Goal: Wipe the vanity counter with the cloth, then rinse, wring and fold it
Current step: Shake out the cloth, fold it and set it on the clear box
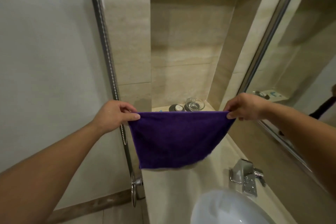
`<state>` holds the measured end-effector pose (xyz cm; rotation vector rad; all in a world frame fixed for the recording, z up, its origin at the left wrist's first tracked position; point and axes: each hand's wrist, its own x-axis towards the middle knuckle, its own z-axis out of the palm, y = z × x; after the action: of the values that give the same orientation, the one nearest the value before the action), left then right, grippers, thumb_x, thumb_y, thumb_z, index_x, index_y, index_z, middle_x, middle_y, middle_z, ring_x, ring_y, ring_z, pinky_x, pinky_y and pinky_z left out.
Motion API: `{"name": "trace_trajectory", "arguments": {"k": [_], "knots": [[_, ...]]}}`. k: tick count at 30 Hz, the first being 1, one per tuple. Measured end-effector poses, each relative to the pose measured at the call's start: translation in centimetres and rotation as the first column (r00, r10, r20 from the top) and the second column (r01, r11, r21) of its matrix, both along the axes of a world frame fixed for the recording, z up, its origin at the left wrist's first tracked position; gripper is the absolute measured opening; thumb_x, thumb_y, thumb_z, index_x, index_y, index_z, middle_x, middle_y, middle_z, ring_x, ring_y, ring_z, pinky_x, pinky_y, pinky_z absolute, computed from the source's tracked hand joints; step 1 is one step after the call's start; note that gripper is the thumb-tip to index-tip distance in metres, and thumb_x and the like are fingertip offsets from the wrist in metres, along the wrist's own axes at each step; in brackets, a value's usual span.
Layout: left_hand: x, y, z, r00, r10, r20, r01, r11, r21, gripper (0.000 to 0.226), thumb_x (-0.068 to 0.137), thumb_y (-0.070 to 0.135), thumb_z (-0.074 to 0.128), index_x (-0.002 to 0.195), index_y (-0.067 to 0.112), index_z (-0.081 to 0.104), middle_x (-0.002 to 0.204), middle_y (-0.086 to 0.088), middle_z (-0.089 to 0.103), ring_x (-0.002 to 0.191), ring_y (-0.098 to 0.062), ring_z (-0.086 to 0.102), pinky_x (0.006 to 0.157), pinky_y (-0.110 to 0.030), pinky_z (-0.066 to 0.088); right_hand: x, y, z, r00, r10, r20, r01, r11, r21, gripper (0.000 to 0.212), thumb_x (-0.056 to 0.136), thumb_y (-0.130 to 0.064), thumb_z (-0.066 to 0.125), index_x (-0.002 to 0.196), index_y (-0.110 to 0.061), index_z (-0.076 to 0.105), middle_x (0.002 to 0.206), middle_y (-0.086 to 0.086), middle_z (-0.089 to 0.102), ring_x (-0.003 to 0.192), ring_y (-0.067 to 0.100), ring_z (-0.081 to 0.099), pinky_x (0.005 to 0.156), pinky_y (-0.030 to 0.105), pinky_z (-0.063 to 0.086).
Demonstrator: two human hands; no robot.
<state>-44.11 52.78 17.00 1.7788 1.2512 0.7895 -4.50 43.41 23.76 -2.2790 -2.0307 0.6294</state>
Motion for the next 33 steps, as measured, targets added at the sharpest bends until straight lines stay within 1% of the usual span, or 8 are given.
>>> {"name": "trace_trajectory", "arguments": {"k": [2, 6, 10, 14, 19, 26, 31, 33], "knots": [[-0.6, -0.9, 1.9, 1.000, -0.016, -0.025, 0.017, 0.999, 0.033, 0.011, 0.077, 0.011, 0.083, 0.088, 0.012, 0.079, 0.067, 0.001, 0.073, 0.057, -0.001, 0.063, 0.055, -0.016, 0.051, -0.6, -1.4, 1.8, 0.997, -0.043, -0.066, 0.045, 0.999, 0.028, 0.012, 0.094, -0.013, 0.068, 0.095, -0.023, 0.075, 0.083, 0.003, 0.074, 0.065, 0.012, 0.068, 0.058, 0.022, 0.055], [-1.4, -3.0, 3.8, 0.999, -0.043, -0.021, 0.043, 0.999, -0.004, 0.005, 0.085, 0.013, 0.076, 0.085, 0.008, 0.076, 0.065, -0.007, 0.070, 0.050, -0.011, 0.060, 0.044, -0.019, 0.045, -1.5, -4.2, 3.7, 0.985, -0.087, -0.152, 0.100, 0.992, 0.080, 0.010, 0.098, -0.015, 0.062, 0.098, -0.017, 0.072, 0.086, 0.006, 0.074, 0.068, 0.015, 0.073, 0.062, 0.024, 0.058], [-1.7, -4.5, 3.4, 0.994, -0.019, 0.107, 0.030, 0.995, -0.099, 0.012, 0.083, 0.014, 0.076, 0.086, 0.002, 0.074, 0.077, -0.019, 0.074, 0.062, -0.023, 0.070, 0.055, -0.024, 0.058, -1.9, -6.3, 3.4, 0.979, -0.104, -0.178, 0.119, 0.990, 0.076, 0.009, 0.097, -0.019, 0.064, 0.094, -0.017, 0.073, 0.085, 0.005, 0.075, 0.072, 0.016, 0.074, 0.067, 0.027, 0.060], [-1.6, -5.1, 2.2, 0.991, 0.005, 0.130, 0.012, 0.992, -0.129, 0.015, 0.082, 0.013, 0.077, 0.089, 0.000, 0.074, 0.069, -0.010, 0.073, 0.057, -0.017, 0.068, 0.057, -0.024, 0.060, -1.7, -7.1, 2.1, 0.963, -0.140, -0.229, 0.160, 0.984, 0.074, 0.009, 0.090, -0.021, 0.073, 0.094, -0.013, 0.075, 0.084, 0.009, 0.076, 0.074, 0.020, 0.075, 0.066, 0.030, 0.061], [-0.8, -4.5, 1.3, 0.997, 0.001, 0.072, 0.007, 0.994, -0.111, 0.010, 0.084, 0.015, 0.077, 0.086, 0.005, 0.076, 0.070, -0.009, 0.074, 0.056, -0.016, 0.067, 0.056, -0.024, 0.058, -1.0, -6.6, 0.4, 0.968, -0.152, -0.199, 0.165, 0.985, 0.048, 0.009, 0.090, -0.023, 0.072, 0.089, -0.014, 0.074, 0.079, 0.007, 0.075, 0.070, 0.018, 0.074, 0.060, 0.025, 0.058], [0.8, -0.8, -0.3, 1.000, -0.027, 0.002, 0.027, 0.988, -0.152, 0.009, 0.085, 0.015, 0.076, 0.086, 0.006, 0.075, 0.072, -0.012, 0.073, 0.056, -0.016, 0.066, 0.054, -0.022, 0.057, 0.0, -3.0, -1.4, 0.994, -0.106, 0.011, 0.106, 0.993, 0.043, 0.012, 0.095, -0.031, 0.065, 0.099, -0.021, 0.072, 0.083, 0.000, 0.072, 0.075, 0.015, 0.070, 0.067, 0.029, 0.061], [2.3, 0.8, -0.3, 0.997, -0.011, 0.077, 0.023, 0.987, -0.158, 0.011, 0.089, 0.013, 0.071, 0.083, 0.004, 0.069, 0.061, -0.010, 0.068, 0.048, -0.012, 0.065, 0.045, -0.019, 0.053, 0.5, -1.8, -1.2, 0.989, -0.147, 0.019, 0.142, 0.976, 0.163, 0.007, 0.096, -0.028, 0.064, 0.097, -0.023, 0.069, 0.085, -0.001, 0.072, 0.070, 0.012, 0.072, 0.070, 0.033, 0.062], [2.5, 0.5, -0.4, 0.993, -0.003, 0.122, 0.016, 0.994, -0.108, 0.009, 0.090, 0.011, 0.070, 0.082, 0.007, 0.068, 0.064, -0.009, 0.069, 0.051, -0.013, 0.066, 0.049, -0.020, 0.055, 0.4, -2.1, -1.1, 0.987, -0.160, 0.018, 0.151, 0.962, 0.229, 0.006, 0.096, -0.027, 0.065, 0.097, -0.023, 0.069, 0.086, -0.003, 0.071, 0.072, 0.011, 0.071, 0.069, 0.032, 0.061]]}}
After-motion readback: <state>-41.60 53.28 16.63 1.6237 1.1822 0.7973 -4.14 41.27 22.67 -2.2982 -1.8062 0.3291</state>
